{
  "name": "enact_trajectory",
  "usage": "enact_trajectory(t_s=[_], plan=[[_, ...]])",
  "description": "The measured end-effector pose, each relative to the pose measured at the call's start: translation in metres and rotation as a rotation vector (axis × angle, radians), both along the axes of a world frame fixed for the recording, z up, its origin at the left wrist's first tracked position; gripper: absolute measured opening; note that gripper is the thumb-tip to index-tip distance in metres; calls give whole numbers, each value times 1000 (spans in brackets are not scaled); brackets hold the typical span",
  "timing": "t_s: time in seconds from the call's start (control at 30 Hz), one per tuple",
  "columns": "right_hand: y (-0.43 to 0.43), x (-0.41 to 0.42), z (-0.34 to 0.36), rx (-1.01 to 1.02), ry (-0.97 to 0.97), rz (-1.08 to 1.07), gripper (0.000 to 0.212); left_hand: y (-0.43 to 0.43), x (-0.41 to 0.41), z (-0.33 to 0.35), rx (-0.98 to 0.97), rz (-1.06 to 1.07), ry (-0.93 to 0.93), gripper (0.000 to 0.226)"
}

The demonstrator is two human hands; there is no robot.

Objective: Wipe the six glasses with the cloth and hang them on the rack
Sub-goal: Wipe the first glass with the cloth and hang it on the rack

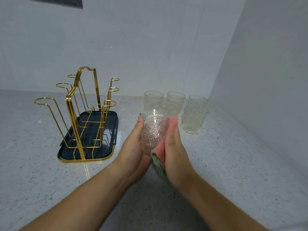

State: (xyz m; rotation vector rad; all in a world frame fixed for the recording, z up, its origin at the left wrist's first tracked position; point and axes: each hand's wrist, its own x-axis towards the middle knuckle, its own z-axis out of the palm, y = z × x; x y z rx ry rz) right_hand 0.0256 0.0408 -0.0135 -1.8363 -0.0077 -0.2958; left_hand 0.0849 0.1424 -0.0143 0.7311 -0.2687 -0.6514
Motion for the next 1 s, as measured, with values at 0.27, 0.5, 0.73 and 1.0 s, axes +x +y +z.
enact_trajectory(t_s=[0.27,0.5,0.73,1.0], plan=[[-4,-10,22,78,30,-19,88,2,0,-4,109,53,-48,67],[-20,14,38,254,-60,-209,53,2,5,-1,107,6,-93,62],[-36,11,68,-76,-165,-158,44,4,5,-3,160,72,-159,78],[-51,-15,72,-419,-163,-3,37,11,6,6,111,6,-121,64]])
